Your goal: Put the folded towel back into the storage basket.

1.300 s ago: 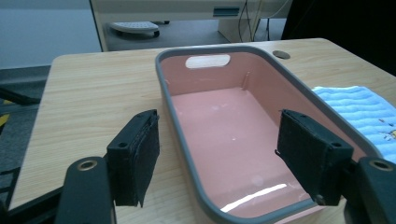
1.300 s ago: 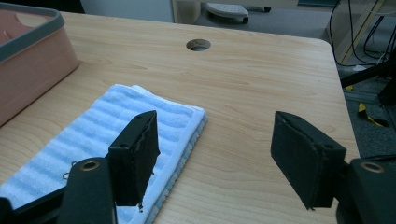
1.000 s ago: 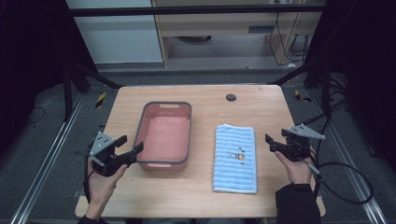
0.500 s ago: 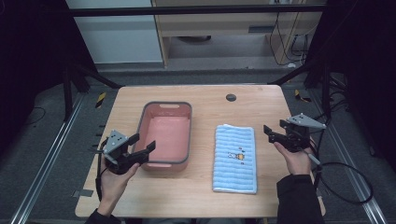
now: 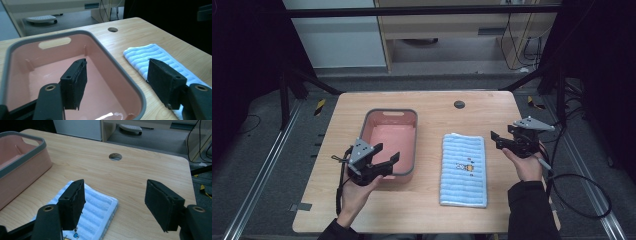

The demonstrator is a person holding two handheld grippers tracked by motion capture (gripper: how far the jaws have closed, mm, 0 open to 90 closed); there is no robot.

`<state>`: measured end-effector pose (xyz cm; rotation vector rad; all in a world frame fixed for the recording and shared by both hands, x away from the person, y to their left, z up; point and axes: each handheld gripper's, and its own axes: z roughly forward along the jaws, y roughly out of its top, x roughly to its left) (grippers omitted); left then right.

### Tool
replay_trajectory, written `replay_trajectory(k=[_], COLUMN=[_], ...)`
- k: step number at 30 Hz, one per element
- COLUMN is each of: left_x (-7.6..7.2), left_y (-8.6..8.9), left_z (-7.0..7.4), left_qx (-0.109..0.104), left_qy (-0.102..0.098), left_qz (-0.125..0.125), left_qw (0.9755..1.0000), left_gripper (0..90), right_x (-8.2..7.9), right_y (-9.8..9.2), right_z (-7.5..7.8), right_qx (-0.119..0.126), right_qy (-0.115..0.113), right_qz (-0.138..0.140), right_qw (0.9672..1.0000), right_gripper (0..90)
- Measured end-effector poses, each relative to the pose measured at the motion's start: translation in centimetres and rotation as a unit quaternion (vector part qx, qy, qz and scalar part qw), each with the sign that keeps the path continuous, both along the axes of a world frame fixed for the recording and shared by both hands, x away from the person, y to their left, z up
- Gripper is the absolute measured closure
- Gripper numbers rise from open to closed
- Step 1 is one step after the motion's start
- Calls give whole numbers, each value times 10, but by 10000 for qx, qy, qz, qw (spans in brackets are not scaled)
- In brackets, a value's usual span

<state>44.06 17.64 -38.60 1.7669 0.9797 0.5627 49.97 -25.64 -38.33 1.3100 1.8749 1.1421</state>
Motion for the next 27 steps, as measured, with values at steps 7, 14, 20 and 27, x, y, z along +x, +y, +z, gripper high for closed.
replay_trajectory(k=[7, 14, 20, 27], left_x=[1, 1, -1, -3], left_y=[-19, -42, -62, -77], left_z=[-5, -9, -16, -23], left_qx=[46, 1, 136, 208], left_qy=[47, 85, 99, 141], left_qz=[-150, -326, -490, -612], left_qw=[9999, 9994, 9987, 9978], left_gripper=[316, 317, 326, 345], right_x=[6, 14, 21, 28], right_y=[2, 4, 7, 8], right_z=[1, -4, -11, -16], right_qx=[-29, -16, -103, -95], right_qy=[-18, 39, 106, 154], right_qz=[38, 49, 102, 138], right_qw=[10000, 10000, 9998, 9997], right_gripper=[324, 330, 342, 346])
